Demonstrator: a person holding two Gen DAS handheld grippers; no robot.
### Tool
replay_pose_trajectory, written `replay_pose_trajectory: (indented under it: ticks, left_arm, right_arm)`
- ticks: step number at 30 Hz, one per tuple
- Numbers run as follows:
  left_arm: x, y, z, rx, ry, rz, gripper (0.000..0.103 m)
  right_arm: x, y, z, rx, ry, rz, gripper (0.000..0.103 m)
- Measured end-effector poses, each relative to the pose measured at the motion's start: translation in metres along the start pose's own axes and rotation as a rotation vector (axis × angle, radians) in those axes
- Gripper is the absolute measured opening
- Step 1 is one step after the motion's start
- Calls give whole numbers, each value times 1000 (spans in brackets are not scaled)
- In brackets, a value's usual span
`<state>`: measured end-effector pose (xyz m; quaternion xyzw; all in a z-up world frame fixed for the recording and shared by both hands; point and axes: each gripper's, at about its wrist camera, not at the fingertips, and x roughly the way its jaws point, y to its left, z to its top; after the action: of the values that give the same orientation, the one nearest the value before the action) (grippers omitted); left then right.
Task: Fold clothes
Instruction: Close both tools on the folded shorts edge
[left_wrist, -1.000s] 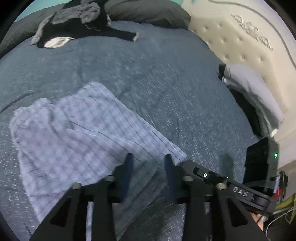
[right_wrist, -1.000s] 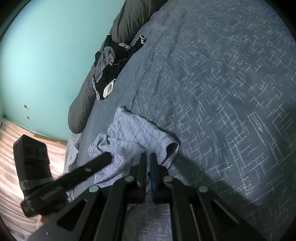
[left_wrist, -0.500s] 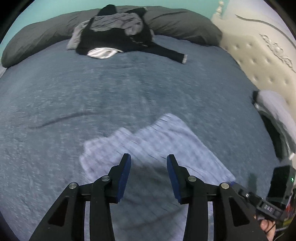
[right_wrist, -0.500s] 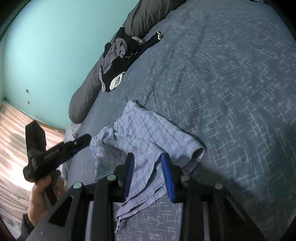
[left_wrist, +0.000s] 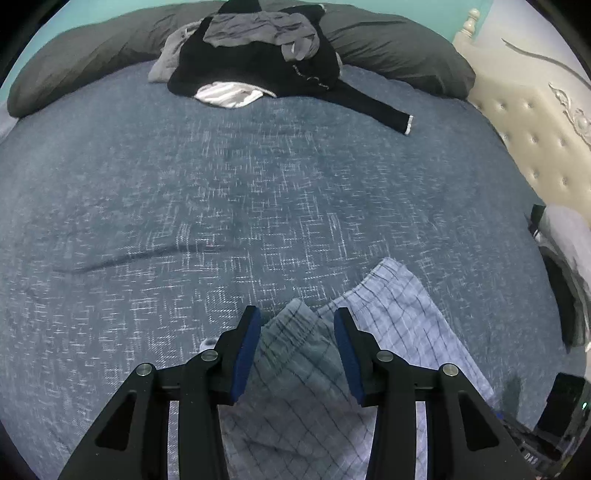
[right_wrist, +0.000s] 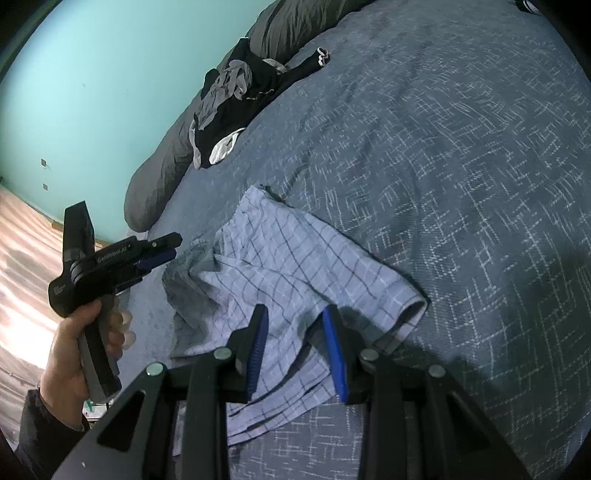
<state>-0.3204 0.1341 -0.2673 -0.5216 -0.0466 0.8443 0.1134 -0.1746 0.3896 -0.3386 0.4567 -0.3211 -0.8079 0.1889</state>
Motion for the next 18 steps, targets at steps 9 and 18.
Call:
replay_pose_trajectory:
  ticks: [9, 18]
  left_arm:
    - [14, 0, 3, 7, 12, -8, 44]
    - [19, -1, 1, 35, 22, -13, 21]
  right_arm:
    - [9, 2, -1, -37, 11, -45, 31]
    - [10, 4, -2, -66, 9, -79, 18]
